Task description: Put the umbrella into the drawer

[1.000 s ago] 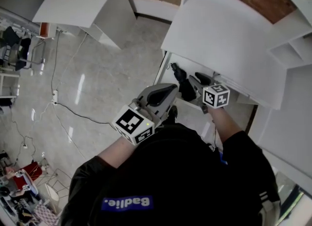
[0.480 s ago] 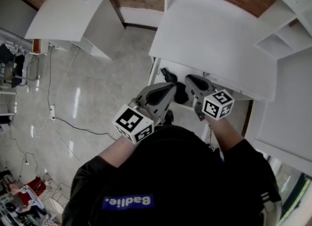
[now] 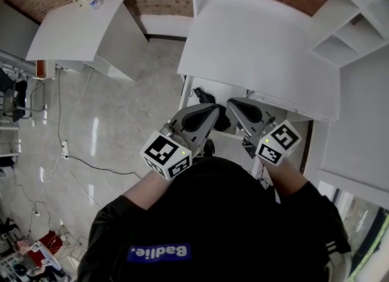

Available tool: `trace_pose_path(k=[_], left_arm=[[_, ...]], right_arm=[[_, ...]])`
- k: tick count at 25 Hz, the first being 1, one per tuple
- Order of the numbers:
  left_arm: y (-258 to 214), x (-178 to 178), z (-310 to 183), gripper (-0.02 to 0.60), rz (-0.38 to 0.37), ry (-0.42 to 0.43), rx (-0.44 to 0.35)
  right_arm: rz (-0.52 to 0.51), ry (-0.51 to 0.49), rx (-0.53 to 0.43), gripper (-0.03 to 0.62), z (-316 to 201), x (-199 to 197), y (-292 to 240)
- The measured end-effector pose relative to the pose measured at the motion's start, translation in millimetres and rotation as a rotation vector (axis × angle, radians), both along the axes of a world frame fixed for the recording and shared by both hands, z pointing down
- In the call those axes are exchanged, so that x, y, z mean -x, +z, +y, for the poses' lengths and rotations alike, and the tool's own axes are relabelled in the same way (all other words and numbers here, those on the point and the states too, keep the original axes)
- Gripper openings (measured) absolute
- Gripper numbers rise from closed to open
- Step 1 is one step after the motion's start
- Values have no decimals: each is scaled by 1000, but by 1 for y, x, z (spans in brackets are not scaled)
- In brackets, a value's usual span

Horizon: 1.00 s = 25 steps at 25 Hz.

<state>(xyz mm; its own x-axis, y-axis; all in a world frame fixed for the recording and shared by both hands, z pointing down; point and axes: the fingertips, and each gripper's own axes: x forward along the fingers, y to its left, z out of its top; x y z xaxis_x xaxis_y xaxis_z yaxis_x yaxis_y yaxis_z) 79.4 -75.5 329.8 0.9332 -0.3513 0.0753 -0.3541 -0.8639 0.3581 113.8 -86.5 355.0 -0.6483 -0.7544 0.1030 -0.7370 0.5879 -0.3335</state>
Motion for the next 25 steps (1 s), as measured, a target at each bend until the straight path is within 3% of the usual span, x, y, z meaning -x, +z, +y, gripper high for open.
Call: trace_pose_path(k=[25], left_arm=[[-1, -4, 2, 2, 5, 13, -11]], right_arm=[[-2, -33, -69, 30, 9, 6, -25]])
